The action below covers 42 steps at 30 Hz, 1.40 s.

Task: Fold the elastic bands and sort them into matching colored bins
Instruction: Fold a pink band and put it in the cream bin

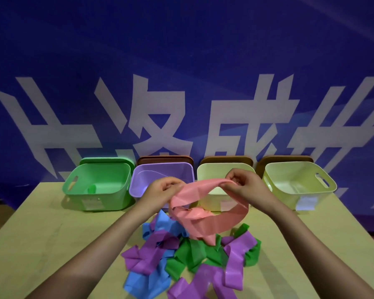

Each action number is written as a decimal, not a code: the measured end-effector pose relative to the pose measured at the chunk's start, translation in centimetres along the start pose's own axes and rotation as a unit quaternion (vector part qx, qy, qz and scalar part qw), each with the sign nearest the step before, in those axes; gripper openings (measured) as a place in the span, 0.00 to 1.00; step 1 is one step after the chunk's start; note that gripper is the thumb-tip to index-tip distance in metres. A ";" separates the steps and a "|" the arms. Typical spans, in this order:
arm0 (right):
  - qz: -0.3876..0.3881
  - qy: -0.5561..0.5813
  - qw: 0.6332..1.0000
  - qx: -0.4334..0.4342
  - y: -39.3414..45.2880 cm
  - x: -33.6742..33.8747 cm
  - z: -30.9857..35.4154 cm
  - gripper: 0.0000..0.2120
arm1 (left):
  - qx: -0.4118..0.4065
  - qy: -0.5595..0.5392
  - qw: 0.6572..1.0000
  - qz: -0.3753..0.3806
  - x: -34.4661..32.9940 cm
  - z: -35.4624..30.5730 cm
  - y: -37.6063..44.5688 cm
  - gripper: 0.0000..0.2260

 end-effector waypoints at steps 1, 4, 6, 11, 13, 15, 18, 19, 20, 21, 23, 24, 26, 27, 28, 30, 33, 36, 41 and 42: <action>-0.014 -0.001 1.000 0.008 -0.1 -0.2 0.0 0.04 | -0.008 0.007 1.000 -0.020 0.2 0.1 0.2 0.10; -0.031 -0.004 0.999 0.039 -0.6 -1.1 -0.1 0.05 | -0.028 0.034 0.996 -0.078 0.4 0.4 0.4 0.11; -0.036 -0.010 0.998 0.056 -1.1 -1.8 -0.1 0.05 | -0.031 0.040 0.995 -0.089 0.1 0.4 0.4 0.11; -0.070 -0.070 0.986 0.133 -1.8 -2.5 -0.2 0.09 | 0.024 -0.057 0.992 -0.114 -0.3 -0.1 0.3 0.07; -0.074 -0.109 0.972 0.195 -2.1 -3.1 0.0 0.11 | 0.038 -0.121 0.985 -0.117 -0.5 -0.5 0.2 0.07; -0.050 -0.135 0.960 0.241 -2.5 -4.0 0.2 0.09 | 0.043 -0.195 0.973 -0.115 -1.0 -1.2 0.0 0.07; -0.010 -0.106 0.968 0.228 -2.5 -5.3 0.1 0.17 | 0.031 -0.257 0.962 -0.088 -2.0 -2.1 -0.6 0.07; -0.020 -0.067 0.976 0.207 -2.4 -5.4 0.2 0.18 | 0.026 -0.264 0.961 -0.073 -2.3 -2.3 -0.8 0.07; -0.045 -0.016 0.983 0.177 -2.3 -5.4 0.4 0.16 | 0.023 -0.269 0.961 -0.061 -2.6 -2.4 -1.0 0.08; -0.079 0.041 0.985 0.146 -2.1 -5.3 0.5 0.12 | 0.021 -0.271 0.961 -0.050 -2.8 -2.3 -1.1 0.08; -0.129 0.123 0.980 0.091 -1.6 -5.1 0.5 0.02 | 0.022 -0.271 0.961 -0.038 -3.1 -2.1 -1.2 0.08; -0.135 0.139 0.978 0.076 -1.4 -5.1 0.6 0.03 | 0.024 -0.270 0.962 -0.035 -3.2 -2.0 -1.2 0.08; -0.117 0.159 0.978 0.063 -0.9 -5.3 0.7 0.04 | 0.029 -0.268 0.962 -0.034 -3.1 -1.8 -1.2 0.09; -0.110 0.172 0.977 0.059 -0.7 -5.3 0.7 0.03 | 0.029 -0.266 0.963 -0.034 -3.0 -1.6 -1.3 0.09; -0.110 0.182 0.976 0.056 -0.7 -5.4 0.7 0.03 | 0.027 -0.261 0.964 -0.038 -3.0 -1.6 -1.3 0.09; -0.117 0.197 0.972 0.053 -0.5 -5.5 0.6 0.04 | 0.018 -0.241 0.969 -0.057 -2.7 -1.4 -1.3 0.09; -0.101 0.212 0.971 0.041 -0.1 -5.7 0.9 0.05 | -0.010 -0.189 0.976 -0.105 -1.9 -1.0 -1.3 0.08; -0.075 0.265 0.961 0.000 0.4 -6.0 1.2 0.09 | -0.056 -0.091 0.984 -0.145 -0.9 -0.8 -1.3 0.08; -0.078 0.338 0.937 -0.025 1.1 -6.7 2.2 0.12 | -0.118 -0.011 0.982 -0.148 -0.3 -0.8 -1.9 0.09; -0.081 0.337 0.938 -0.019 1.3 -6.6 2.6 0.12 | -0.122 -0.007 0.983 -0.138 -0.3 -0.8 -2.1 0.10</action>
Point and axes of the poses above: each hand's wrist, its own y-axis towards the middle knuckle, its own x-axis out of the back of the hand, z = x × y, the point moved 3 cm from there along y, towards the middle knuckle, and after that the axes turned 9 degrees about x, right-handed, at the moved point
